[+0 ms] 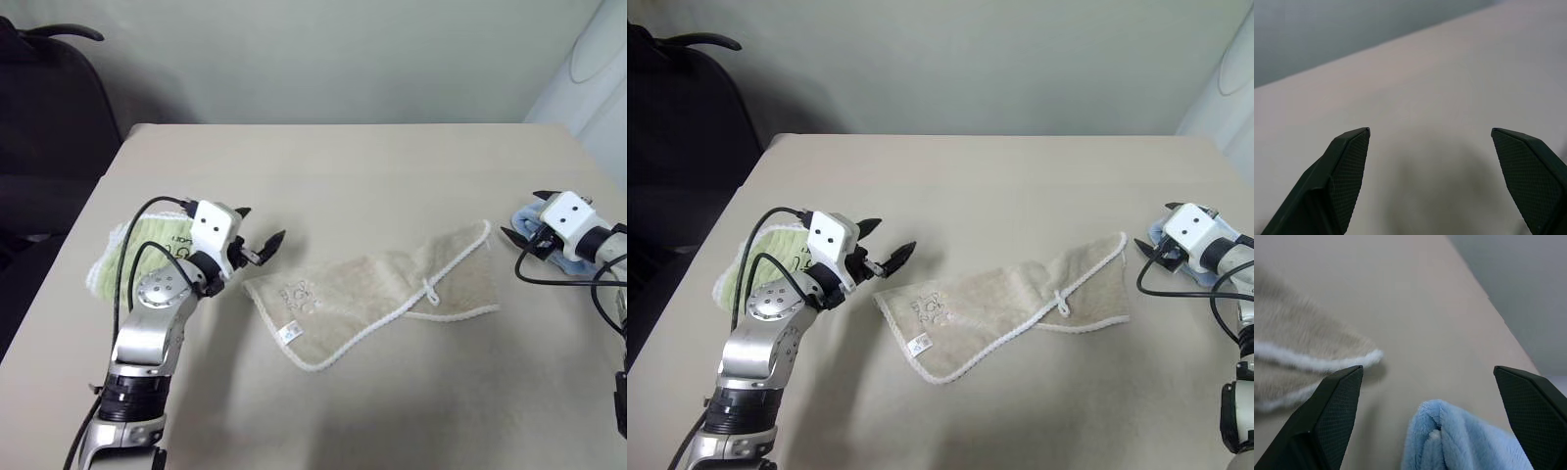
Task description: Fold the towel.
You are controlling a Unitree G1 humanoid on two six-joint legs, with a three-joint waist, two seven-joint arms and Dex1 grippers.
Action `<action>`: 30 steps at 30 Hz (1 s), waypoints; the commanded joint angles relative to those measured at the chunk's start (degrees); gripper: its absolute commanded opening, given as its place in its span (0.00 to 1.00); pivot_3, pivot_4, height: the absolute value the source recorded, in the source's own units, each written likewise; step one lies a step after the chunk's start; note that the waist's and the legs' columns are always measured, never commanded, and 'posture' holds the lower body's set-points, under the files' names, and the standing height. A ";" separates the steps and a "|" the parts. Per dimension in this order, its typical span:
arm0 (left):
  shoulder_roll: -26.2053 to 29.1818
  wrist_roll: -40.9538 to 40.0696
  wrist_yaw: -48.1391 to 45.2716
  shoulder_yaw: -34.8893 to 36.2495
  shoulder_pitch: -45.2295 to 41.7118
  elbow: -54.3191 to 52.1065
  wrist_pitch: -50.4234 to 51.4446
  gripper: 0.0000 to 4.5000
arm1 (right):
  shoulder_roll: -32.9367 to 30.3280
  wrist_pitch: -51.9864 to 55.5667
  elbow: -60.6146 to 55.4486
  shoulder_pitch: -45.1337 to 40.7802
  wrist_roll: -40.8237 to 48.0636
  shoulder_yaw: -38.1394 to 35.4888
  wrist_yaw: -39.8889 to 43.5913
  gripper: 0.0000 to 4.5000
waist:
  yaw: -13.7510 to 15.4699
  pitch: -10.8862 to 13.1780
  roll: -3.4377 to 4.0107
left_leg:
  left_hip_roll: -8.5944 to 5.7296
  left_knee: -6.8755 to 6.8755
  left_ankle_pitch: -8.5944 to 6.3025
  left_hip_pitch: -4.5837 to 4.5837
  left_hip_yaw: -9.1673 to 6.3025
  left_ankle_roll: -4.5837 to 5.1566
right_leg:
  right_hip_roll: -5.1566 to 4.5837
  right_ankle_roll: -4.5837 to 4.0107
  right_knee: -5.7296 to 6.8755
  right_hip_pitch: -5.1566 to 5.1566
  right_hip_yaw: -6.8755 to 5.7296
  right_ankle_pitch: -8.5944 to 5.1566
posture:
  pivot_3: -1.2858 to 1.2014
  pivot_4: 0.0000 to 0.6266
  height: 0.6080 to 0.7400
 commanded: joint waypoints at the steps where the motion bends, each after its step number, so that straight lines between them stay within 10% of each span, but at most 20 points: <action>1: 4.33 -3.84 -10.13 -2.66 2.71 -6.07 0.57 0.96 | -1.67 -6.32 3.98 -3.76 -5.45 3.87 -1.23 1.00 | -0.06 0.00 0.00 | 0.00 0.01 -0.01 0.00 0.00 0.01 | 0.00 0.00 0.01 -0.01 -0.01 0.00 | 0.52 0.24 1.00; 22: 5.61 -2.85 -9.63 -5.25 5.60 -9.42 2.75 0.96 | 1.17 -16.16 13.88 -14.20 -21.67 17.26 -14.69 1.00 | -0.02 -0.02 0.04 | 0.01 -0.05 -0.13 0.00 -0.02 0.23 | -0.08 0.00 0.01 -0.02 -0.04 0.00 | 0.52 0.24 1.00; 30: 5.71 -3.09 -8.65 -4.59 6.39 -10.30 3.28 0.97 | 1.18 -16.91 14.46 -14.47 -21.28 17.42 -14.52 0.41 | -0.02 -0.02 0.04 | 0.01 -0.07 -0.13 0.00 -0.01 0.23 | -0.08 -0.01 0.01 -0.04 -0.04 -0.01 | 0.52 0.24 1.00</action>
